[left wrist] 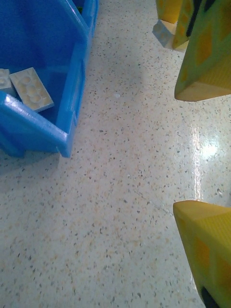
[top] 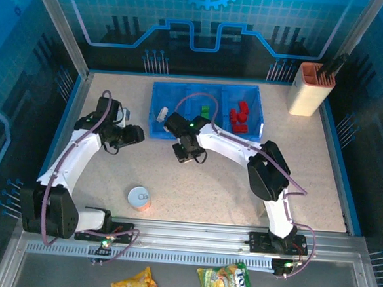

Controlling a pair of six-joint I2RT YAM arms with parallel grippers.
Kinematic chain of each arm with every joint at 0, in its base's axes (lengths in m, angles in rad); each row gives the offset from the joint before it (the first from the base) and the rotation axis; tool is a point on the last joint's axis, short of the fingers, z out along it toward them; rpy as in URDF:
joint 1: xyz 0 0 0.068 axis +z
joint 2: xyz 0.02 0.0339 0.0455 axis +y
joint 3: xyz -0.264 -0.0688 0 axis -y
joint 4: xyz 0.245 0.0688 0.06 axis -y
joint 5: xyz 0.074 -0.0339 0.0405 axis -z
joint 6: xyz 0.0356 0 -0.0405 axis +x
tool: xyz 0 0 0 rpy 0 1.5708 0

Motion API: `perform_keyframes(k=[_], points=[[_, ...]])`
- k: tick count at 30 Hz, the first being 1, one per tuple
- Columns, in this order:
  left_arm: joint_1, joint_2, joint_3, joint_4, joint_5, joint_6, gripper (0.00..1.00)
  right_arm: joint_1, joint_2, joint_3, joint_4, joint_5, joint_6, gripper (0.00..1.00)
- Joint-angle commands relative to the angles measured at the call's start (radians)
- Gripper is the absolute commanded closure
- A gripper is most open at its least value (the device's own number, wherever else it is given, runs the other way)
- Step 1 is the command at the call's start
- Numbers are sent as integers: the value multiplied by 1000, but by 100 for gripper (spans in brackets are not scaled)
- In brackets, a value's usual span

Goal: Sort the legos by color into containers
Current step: Pick up the lego from the bottom-center of the table, then place the lego in the container.

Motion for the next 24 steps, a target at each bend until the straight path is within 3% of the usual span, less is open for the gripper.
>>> perform_keyframes(k=[1,14,24], points=[[28,-40,12,-40,9,78,42,8,42,86,55,18,-26,67],[33,-53,-54,41,20,89,44,-43,247,441,107,21,44,68],[38,-51,-51,44,21,93,44,-101,434,663,124,-45,194,69]])
